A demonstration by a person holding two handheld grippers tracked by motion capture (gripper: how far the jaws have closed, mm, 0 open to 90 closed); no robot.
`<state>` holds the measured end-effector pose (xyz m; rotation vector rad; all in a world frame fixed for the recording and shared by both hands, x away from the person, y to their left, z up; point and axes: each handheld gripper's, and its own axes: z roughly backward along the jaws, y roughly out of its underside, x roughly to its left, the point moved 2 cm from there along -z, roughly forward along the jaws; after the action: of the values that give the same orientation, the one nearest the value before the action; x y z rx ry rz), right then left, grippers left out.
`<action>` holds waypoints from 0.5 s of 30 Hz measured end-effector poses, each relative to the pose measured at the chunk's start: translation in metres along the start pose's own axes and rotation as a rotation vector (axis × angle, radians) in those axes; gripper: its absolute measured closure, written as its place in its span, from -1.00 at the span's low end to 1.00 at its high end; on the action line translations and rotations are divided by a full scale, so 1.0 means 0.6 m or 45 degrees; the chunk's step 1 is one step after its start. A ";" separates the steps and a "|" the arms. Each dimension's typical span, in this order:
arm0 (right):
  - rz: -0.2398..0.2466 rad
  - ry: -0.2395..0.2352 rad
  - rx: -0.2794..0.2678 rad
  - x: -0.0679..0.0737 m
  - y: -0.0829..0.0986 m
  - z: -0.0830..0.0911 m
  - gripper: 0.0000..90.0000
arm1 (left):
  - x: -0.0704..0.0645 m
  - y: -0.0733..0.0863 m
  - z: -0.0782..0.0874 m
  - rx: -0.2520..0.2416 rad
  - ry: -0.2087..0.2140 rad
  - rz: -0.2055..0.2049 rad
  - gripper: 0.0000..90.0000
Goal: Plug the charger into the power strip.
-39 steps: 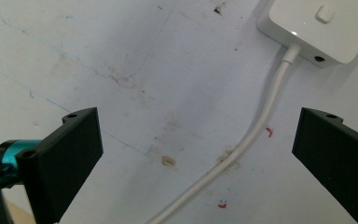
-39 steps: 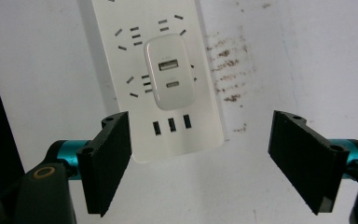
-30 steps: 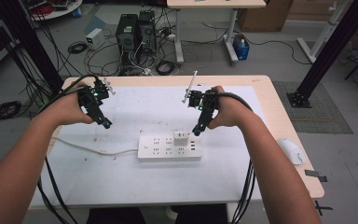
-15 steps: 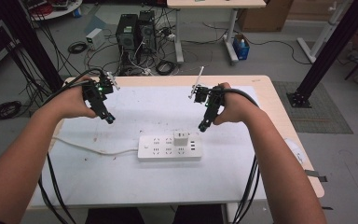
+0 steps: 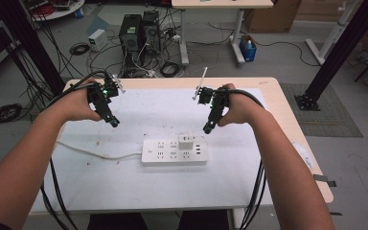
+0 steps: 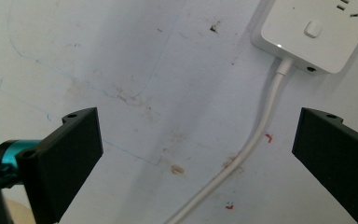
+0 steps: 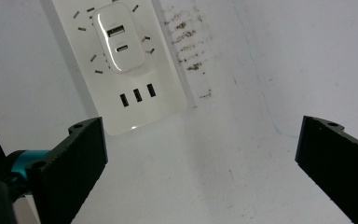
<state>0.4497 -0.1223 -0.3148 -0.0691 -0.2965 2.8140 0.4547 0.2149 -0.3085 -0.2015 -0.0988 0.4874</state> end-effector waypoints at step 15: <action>-0.003 0.000 -0.004 -0.002 0.005 0.002 -0.97 | -0.003 -0.003 -0.003 0.006 0.006 -0.008 -0.96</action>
<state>0.4500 -0.1256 -0.3144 -0.0692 -0.3011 2.8114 0.4540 0.2124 -0.3101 -0.1980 -0.0934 0.4807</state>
